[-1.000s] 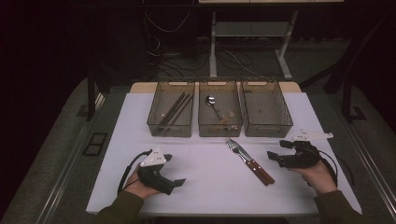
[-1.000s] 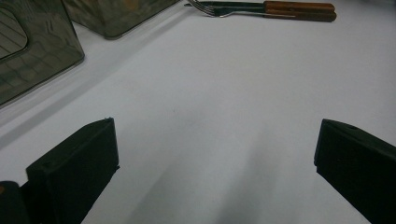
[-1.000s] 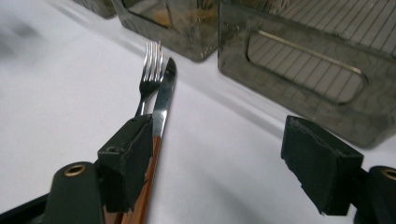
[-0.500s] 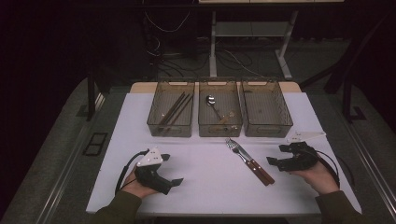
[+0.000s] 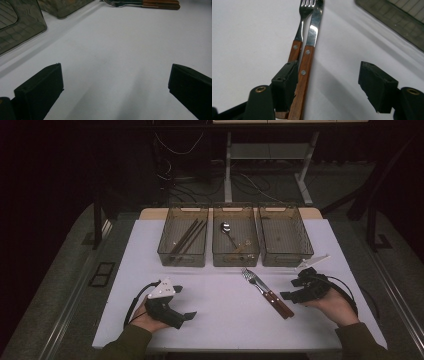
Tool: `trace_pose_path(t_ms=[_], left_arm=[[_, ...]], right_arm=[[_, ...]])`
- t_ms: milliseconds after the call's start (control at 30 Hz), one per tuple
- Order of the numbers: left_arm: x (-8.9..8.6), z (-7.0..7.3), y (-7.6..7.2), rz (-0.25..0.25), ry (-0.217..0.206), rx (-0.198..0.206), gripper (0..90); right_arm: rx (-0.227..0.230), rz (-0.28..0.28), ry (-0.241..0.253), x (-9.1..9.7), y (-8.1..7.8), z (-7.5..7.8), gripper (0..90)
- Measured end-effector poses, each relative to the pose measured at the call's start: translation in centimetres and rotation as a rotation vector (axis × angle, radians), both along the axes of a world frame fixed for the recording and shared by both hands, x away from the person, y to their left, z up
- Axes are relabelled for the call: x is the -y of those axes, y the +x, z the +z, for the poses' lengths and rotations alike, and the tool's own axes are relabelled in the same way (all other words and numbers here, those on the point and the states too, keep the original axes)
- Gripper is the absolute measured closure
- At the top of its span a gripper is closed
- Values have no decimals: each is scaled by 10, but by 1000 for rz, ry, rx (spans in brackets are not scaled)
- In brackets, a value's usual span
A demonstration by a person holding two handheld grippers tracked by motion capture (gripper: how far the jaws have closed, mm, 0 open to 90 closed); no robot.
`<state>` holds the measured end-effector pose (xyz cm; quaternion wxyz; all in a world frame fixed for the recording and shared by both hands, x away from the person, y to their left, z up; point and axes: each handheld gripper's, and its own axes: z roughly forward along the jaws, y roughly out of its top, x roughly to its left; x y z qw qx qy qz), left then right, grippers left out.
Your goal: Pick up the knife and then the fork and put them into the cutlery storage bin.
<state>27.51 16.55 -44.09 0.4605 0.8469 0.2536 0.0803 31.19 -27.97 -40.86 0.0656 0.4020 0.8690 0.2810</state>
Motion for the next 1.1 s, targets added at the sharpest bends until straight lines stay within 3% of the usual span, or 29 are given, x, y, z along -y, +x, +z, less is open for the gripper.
trace_pose_path(t_ms=[667, 1100], left_arm=[[2, -1, 0, -6, 4, -5, 0], [2, 0, 0, -11, 7, -3, 0]], right_arm=[[-80, 47, -145, -44, 14, 7, 571], [-153, 64, -232, -64, 26, 2, 663]])
